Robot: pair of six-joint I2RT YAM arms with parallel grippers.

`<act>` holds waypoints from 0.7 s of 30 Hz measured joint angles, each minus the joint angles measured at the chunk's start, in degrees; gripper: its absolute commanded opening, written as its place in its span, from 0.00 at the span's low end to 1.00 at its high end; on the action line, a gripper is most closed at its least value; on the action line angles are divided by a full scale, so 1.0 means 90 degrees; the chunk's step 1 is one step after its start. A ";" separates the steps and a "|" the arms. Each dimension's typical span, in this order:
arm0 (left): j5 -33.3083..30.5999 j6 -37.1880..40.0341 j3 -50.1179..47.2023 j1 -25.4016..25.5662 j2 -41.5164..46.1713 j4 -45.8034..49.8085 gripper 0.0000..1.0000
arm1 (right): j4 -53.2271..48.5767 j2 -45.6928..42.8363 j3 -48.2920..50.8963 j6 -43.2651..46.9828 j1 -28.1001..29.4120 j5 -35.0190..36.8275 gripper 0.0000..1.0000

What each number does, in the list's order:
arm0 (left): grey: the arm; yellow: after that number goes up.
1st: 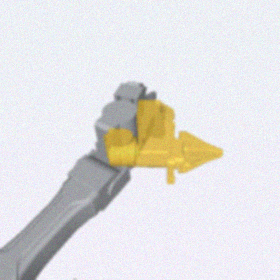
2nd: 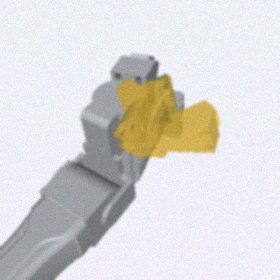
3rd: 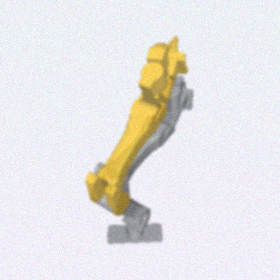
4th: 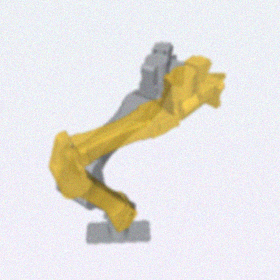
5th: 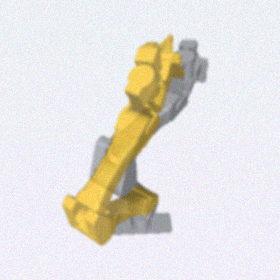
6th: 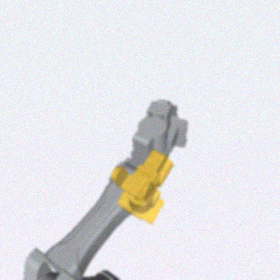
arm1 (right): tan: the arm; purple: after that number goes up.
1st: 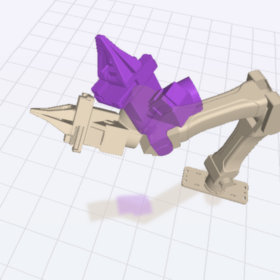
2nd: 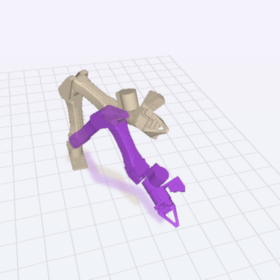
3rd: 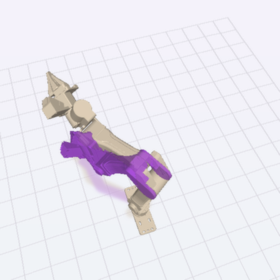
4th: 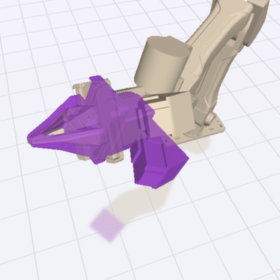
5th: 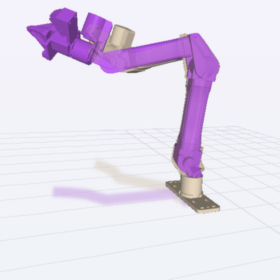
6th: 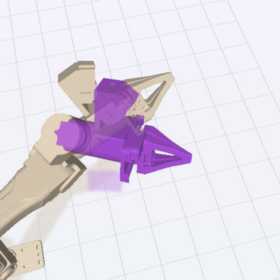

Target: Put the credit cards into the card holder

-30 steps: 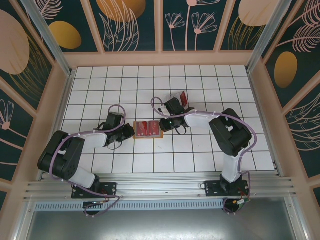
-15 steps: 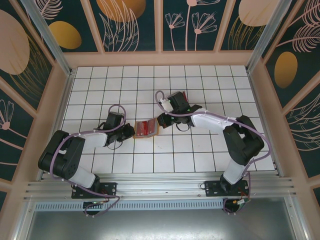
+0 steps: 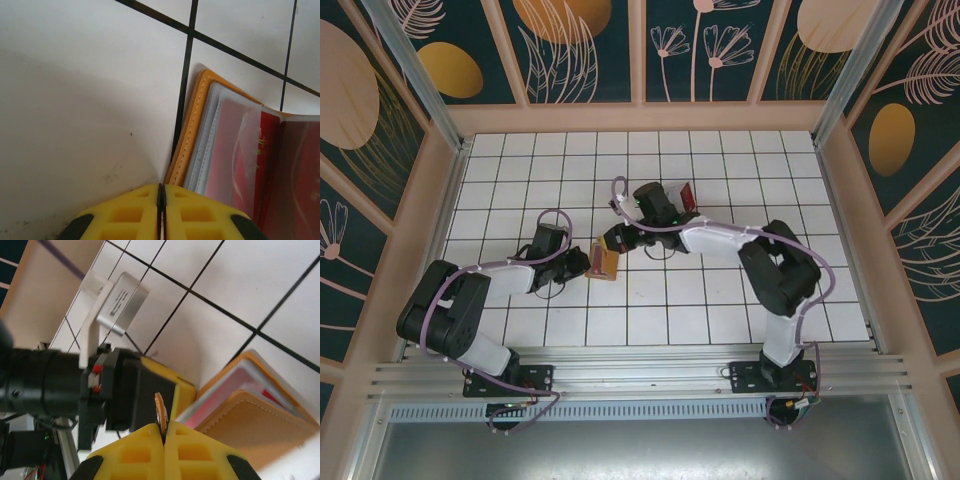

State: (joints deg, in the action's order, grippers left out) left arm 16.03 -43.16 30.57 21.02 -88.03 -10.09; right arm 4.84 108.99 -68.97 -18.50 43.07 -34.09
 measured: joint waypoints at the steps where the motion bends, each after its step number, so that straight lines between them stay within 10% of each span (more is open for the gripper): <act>1: 0.0002 0.0000 0.0000 0.0000 0.0000 -0.0002 0.13 | 0.0095 0.0189 -0.0092 -0.0090 0.0015 -0.0005 0.06; 10: -0.0019 0.0005 -0.0002 0.0000 0.0024 0.0012 0.16 | 0.0449 0.1445 -0.0896 -0.0614 0.0109 -0.0158 0.08; 16: -0.0797 0.0168 0.0032 0.0036 0.0731 0.1020 0.39 | 0.0413 0.1751 -0.1214 -0.0656 0.0163 -0.0151 0.08; 21: -0.1506 0.0279 0.0306 0.0036 0.1515 0.1921 0.41 | 0.0078 0.1882 -0.1515 -0.0546 0.0199 -0.0002 0.29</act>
State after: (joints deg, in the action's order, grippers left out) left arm 2.48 -40.64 33.32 21.34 -74.39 7.20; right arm 5.54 125.93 -82.61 -23.42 44.86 -34.11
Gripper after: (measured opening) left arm 0.409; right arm 0.200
